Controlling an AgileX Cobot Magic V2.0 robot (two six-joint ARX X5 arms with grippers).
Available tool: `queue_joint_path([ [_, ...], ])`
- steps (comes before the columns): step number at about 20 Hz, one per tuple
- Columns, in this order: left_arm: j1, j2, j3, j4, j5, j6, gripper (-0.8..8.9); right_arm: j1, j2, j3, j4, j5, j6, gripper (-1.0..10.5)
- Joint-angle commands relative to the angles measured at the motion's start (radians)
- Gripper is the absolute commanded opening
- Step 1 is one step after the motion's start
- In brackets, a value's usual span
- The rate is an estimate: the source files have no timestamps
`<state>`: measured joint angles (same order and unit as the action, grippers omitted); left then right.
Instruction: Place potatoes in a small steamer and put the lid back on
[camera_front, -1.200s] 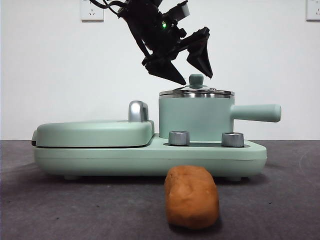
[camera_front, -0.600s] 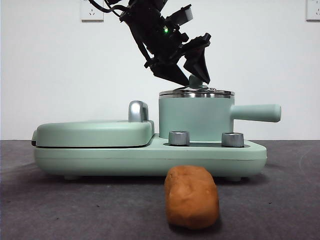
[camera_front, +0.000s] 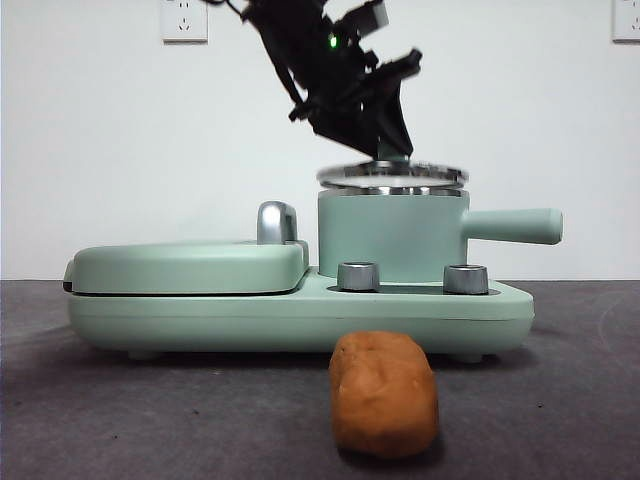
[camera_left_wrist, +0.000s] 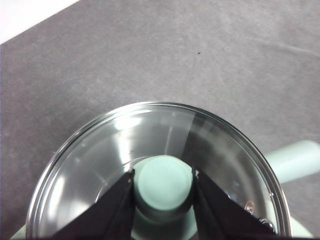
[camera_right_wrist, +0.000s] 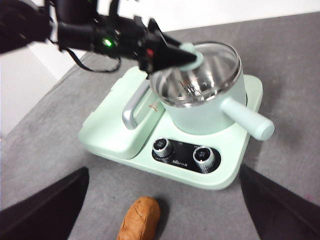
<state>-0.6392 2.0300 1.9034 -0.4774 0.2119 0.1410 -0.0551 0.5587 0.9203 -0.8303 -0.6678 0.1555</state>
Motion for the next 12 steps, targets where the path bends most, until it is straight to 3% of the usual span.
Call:
queue_joint_path([
  [1,-0.01,0.005,0.116,-0.038,0.005,-0.004,0.46,0.013,0.056,0.054,-0.023,0.037,0.016,4.8],
  [6,0.012,-0.039,0.198,-0.114,0.005,-0.003,0.46,0.149,0.206,0.169,-0.138,0.183,0.027,4.8],
  [12,0.099,-0.143,0.198,-0.23,0.005,-0.003,0.46,0.48,0.417,0.186,-0.144,0.356,0.211,4.8],
])
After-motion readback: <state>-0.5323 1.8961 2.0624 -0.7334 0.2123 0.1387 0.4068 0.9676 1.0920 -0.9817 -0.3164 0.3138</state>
